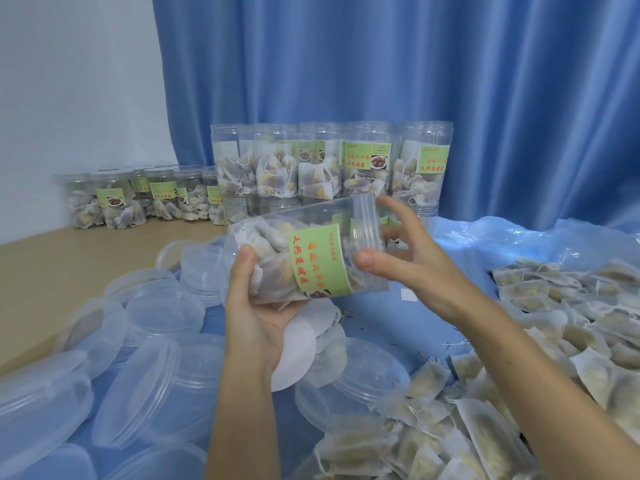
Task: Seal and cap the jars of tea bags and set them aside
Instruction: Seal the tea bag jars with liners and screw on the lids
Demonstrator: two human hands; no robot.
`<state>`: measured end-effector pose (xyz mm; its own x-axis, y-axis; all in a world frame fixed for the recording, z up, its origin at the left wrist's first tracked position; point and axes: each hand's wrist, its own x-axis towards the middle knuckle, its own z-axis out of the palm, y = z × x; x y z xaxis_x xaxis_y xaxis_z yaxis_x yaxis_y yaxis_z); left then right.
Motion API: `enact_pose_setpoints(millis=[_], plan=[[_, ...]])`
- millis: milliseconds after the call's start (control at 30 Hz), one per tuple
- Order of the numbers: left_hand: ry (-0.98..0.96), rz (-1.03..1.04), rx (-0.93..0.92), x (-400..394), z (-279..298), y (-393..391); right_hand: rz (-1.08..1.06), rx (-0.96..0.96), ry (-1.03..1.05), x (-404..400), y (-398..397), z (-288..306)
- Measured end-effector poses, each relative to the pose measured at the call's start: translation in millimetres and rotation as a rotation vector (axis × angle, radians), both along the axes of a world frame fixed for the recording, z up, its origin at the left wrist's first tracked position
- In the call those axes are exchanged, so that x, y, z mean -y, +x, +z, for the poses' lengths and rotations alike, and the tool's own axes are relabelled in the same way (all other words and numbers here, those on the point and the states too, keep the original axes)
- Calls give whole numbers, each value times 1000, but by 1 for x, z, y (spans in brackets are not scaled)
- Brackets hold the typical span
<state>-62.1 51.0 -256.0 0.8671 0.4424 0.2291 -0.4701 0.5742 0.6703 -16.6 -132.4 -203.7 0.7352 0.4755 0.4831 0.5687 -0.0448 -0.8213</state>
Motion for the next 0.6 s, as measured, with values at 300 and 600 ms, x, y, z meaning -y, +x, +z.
enact_pose_setpoints(millis=[300,600], plan=[[331,533,-125,14,23,-2,-199,151,131,-14,-7,-5],[1401,594,-73,-6,68,-19,-312,352,190,-42,-39,1]])
